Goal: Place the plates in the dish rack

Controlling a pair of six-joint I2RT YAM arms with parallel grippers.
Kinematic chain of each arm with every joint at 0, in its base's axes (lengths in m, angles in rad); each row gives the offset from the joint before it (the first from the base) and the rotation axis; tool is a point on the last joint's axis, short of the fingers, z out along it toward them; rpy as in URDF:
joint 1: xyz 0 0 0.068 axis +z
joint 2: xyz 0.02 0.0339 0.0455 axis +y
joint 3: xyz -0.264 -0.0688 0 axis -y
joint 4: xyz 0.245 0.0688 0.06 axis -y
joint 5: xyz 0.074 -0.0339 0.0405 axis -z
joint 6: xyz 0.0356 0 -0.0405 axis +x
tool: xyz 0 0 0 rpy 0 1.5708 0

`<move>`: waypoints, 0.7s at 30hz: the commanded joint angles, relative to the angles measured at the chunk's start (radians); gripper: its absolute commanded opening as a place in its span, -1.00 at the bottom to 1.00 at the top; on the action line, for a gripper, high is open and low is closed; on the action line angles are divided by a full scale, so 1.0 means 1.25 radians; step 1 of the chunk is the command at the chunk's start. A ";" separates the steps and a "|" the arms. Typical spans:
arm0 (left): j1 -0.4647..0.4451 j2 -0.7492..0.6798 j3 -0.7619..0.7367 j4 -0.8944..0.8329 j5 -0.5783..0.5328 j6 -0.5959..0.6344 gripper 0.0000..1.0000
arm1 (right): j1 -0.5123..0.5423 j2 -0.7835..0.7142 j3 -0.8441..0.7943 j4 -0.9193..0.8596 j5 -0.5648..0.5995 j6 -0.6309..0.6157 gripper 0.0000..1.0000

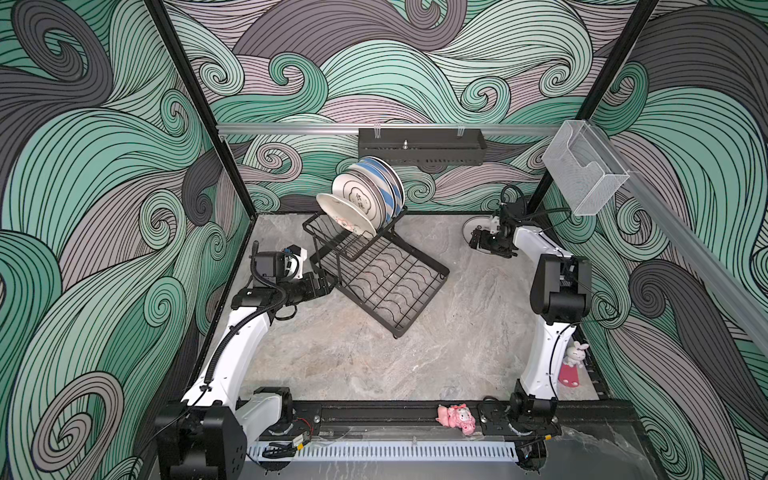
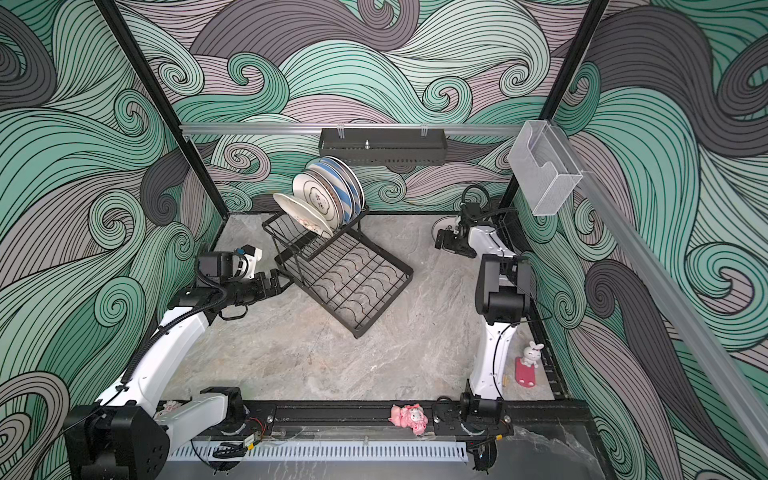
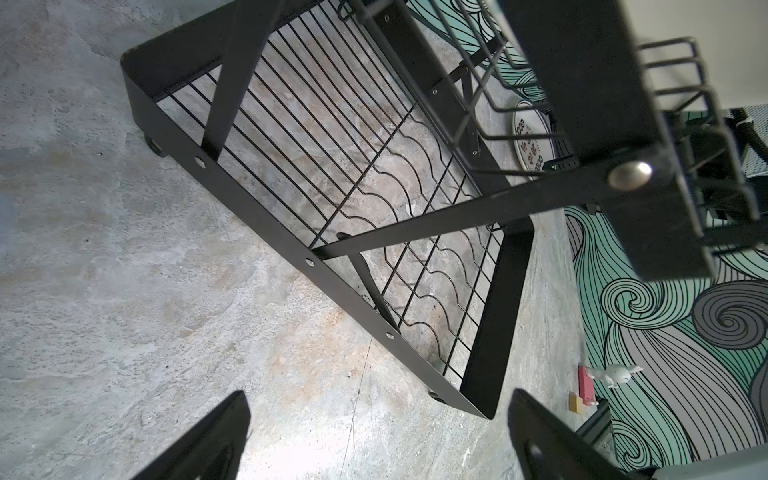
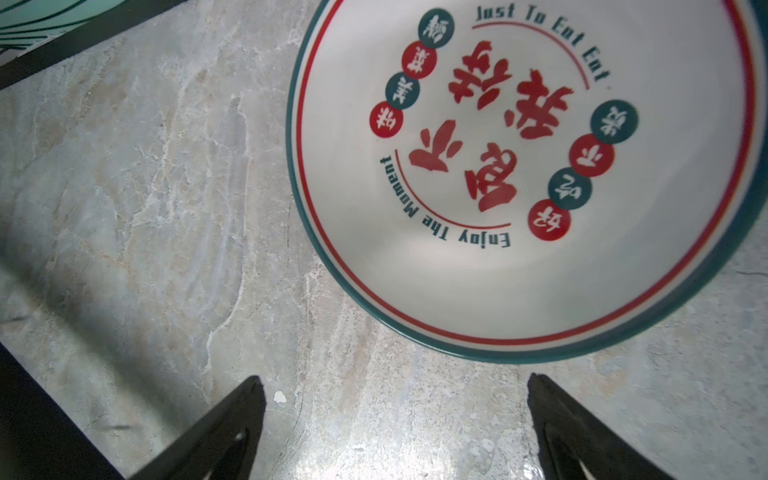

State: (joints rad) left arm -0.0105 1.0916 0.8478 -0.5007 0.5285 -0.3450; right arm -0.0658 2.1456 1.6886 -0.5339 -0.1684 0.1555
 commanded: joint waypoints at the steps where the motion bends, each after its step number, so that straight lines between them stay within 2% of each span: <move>1: -0.005 -0.008 0.001 0.000 0.014 -0.004 0.97 | -0.003 0.023 0.028 0.002 -0.044 0.014 0.96; 13: -0.009 -0.012 0.003 0.003 0.016 -0.005 0.97 | -0.002 0.103 0.117 -0.035 -0.049 0.011 0.95; 21: -0.010 -0.017 0.005 -0.001 0.018 -0.003 0.97 | -0.001 0.079 0.066 -0.038 -0.064 0.016 0.95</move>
State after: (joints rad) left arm -0.0147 1.0889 0.8478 -0.5007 0.5293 -0.3458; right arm -0.0658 2.2700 1.8053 -0.5461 -0.2268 0.1658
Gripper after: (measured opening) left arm 0.986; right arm 0.975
